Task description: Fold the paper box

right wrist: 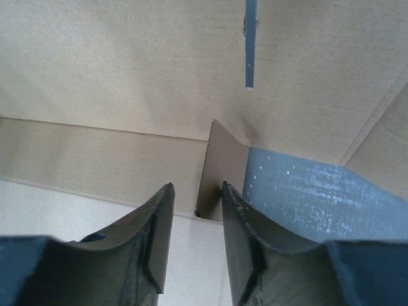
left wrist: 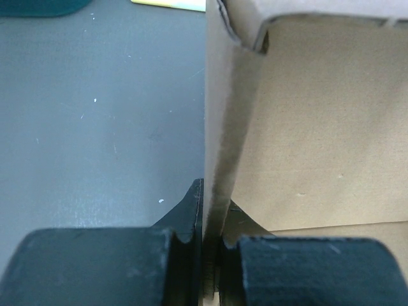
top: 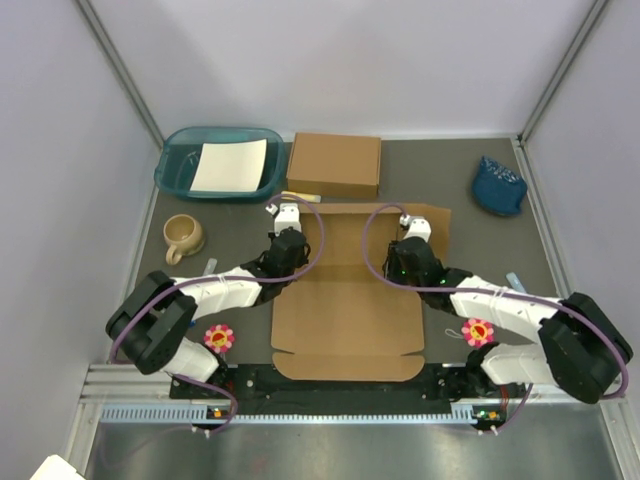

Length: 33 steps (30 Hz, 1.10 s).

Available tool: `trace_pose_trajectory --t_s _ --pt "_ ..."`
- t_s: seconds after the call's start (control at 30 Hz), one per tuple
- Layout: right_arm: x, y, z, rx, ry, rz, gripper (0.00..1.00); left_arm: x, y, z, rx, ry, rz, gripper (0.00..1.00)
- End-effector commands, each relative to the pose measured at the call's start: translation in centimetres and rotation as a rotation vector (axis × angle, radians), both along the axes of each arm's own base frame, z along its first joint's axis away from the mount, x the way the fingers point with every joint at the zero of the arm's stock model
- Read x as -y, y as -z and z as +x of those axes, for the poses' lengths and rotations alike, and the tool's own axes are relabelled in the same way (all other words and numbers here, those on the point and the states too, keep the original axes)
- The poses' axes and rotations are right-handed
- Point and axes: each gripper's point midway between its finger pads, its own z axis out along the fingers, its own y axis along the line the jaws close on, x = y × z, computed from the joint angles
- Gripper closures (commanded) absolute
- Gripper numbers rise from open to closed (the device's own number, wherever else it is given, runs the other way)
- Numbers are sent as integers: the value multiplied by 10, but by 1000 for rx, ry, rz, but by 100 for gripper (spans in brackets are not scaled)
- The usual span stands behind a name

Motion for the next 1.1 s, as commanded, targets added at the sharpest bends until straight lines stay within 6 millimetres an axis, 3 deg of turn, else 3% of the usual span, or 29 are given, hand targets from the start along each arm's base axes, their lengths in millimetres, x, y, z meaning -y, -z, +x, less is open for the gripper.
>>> trace_pose_trajectory --t_s 0.0,0.03,0.07,0.13,0.17,0.23,0.27,0.4,0.5,0.63,0.87,1.0,1.07 --pt "-2 -37 1 58 -32 -3 56 3 18 -10 -62 27 25 100" --pt "0 -44 0 71 -42 -18 52 1 20 -11 -65 25 29 100" --pt "1 -65 2 116 -39 1 50 1 18 -11 -60 24 29 100" --pt "12 -75 -1 126 -36 -45 44 -1 19 -11 -59 19 31 100" --pt "14 -96 0 171 -32 -26 42 -1 18 -11 -56 20 31 100" --pt "27 -107 -3 189 -15 -69 39 -1 17 -11 -53 17 31 100" --pt "34 -125 -3 230 7 -61 39 -1 17 -11 -53 19 33 100" --pt "86 -152 4 317 164 -66 37 0 12 -11 -40 31 24 100" --pt "127 -152 10 354 303 -56 38 5 10 -11 -24 50 -7 100" --pt "146 -141 14 436 379 6 37 18 9 -15 -11 123 -63 100" --pt "134 -111 23 400 327 31 37 25 8 -14 -10 157 -62 100" --pt "133 -112 30 425 331 41 38 24 10 -15 -11 159 -51 100" --pt "130 -113 33 422 318 35 45 23 9 -15 -7 161 -47 100"
